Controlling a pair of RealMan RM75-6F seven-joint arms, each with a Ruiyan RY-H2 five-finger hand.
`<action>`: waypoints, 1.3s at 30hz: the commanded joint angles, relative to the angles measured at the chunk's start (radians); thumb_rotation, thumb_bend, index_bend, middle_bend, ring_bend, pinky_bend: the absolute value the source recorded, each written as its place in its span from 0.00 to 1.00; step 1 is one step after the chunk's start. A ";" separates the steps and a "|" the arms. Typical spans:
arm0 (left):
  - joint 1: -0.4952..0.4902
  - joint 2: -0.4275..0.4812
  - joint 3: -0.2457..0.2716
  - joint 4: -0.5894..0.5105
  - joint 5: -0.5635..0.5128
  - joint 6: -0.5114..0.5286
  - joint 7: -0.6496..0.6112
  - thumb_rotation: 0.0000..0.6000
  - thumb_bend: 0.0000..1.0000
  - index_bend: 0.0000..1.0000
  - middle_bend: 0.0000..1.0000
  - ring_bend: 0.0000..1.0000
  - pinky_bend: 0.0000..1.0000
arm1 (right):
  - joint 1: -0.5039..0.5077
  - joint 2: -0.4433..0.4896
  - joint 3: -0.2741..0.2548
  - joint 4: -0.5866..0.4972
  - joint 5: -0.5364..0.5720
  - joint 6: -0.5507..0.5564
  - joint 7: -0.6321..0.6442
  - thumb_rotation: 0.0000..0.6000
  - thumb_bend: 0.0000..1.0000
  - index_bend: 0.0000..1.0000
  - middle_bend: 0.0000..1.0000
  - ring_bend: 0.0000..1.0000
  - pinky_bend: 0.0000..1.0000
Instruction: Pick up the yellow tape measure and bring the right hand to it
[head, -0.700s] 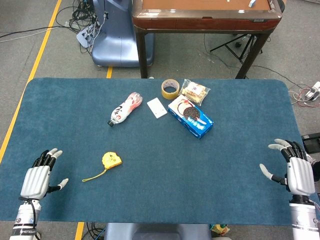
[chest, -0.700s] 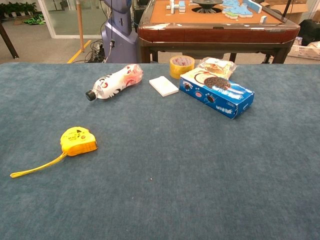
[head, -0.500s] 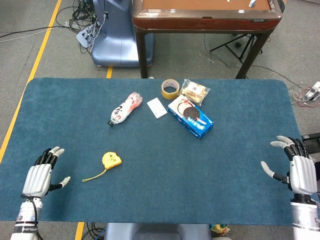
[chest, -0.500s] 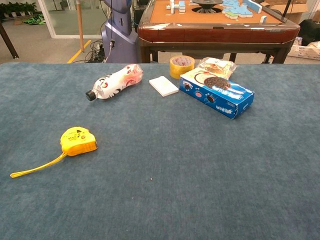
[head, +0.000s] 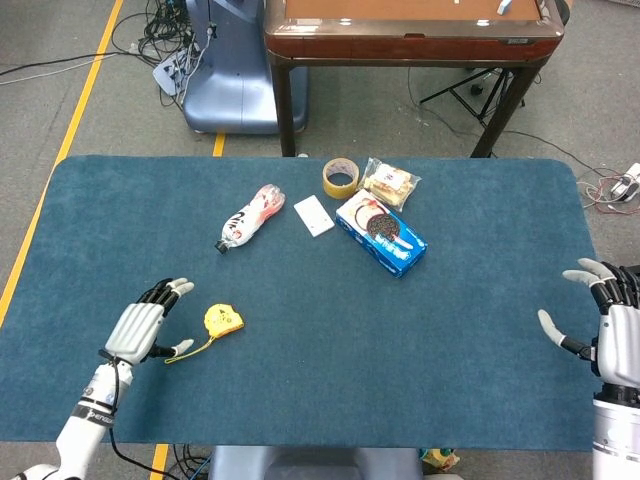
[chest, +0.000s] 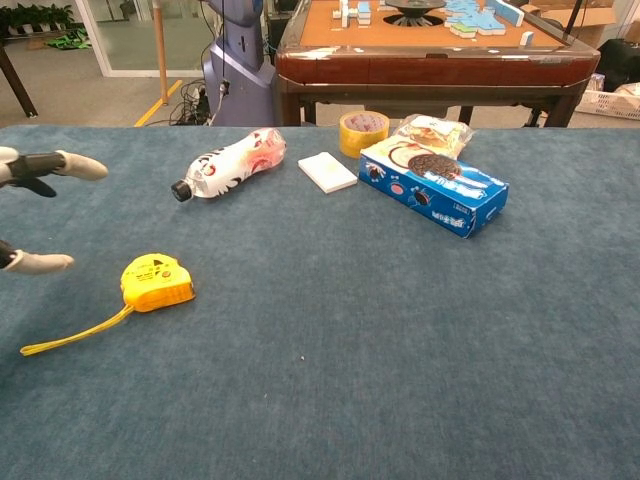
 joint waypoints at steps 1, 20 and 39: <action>-0.056 -0.048 -0.022 0.035 -0.033 -0.058 0.021 1.00 0.21 0.09 0.11 0.05 0.11 | -0.002 0.000 0.001 -0.002 0.005 0.000 -0.002 1.00 0.30 0.33 0.22 0.14 0.06; -0.191 -0.199 -0.018 0.120 -0.306 -0.156 0.316 1.00 0.21 0.04 0.11 0.05 0.11 | -0.018 0.011 -0.002 -0.006 0.017 -0.003 0.013 1.00 0.30 0.33 0.22 0.14 0.06; -0.224 -0.257 -0.003 0.184 -0.449 -0.060 0.465 1.00 0.21 0.12 0.12 0.08 0.11 | -0.034 0.010 -0.007 0.009 0.020 -0.001 0.038 1.00 0.30 0.33 0.22 0.14 0.06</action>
